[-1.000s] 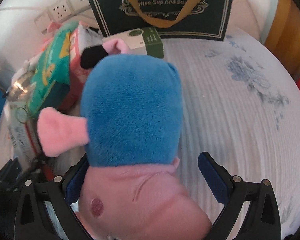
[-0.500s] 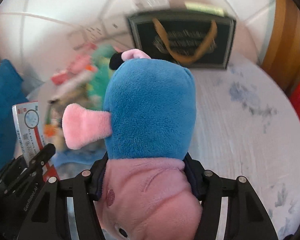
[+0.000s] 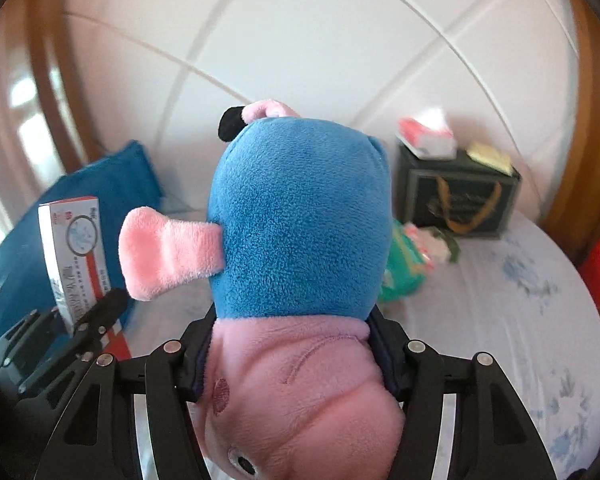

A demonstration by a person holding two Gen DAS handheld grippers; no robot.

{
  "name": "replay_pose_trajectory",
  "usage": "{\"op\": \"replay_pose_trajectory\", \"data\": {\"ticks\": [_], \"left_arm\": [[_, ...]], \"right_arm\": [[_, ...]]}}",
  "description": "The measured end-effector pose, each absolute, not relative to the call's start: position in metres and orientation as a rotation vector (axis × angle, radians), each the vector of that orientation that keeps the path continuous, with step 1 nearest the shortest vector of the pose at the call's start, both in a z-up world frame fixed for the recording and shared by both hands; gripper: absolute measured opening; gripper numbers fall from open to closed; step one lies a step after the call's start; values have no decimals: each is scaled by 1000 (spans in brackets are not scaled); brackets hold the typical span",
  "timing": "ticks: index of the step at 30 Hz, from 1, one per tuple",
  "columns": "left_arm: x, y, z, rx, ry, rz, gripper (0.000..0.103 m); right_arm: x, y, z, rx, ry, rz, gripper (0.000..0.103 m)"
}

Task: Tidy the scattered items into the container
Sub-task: 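Carry the white box and pig plush over the blue crate, then open both grippers to drop the box and pig plush into the crate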

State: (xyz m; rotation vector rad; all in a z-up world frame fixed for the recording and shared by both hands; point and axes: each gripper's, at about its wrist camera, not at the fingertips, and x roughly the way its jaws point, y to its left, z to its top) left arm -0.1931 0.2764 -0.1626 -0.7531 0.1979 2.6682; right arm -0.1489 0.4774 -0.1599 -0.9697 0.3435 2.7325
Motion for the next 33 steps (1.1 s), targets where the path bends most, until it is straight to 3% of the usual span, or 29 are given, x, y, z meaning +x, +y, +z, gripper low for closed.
{"op": "replay_pose_trajectory", "data": {"ticks": [9, 19, 26, 33], "left_arm": [[-188, 154, -99, -671, 128, 2913, 22], [-208, -37, -51, -599, 140, 3132, 22], [-269, -134, -53, -635, 220, 3037, 22], [-318, -164, -71, -704, 192, 2920, 22]], "right_arm": [[-182, 361, -93, -882, 234, 3004, 62], [-230, 198, -47, -793, 200, 3212, 62], [-293, 87, -53, -835, 279, 3158, 62], [-339, 45, -69, -899, 261, 3027, 64]]}}
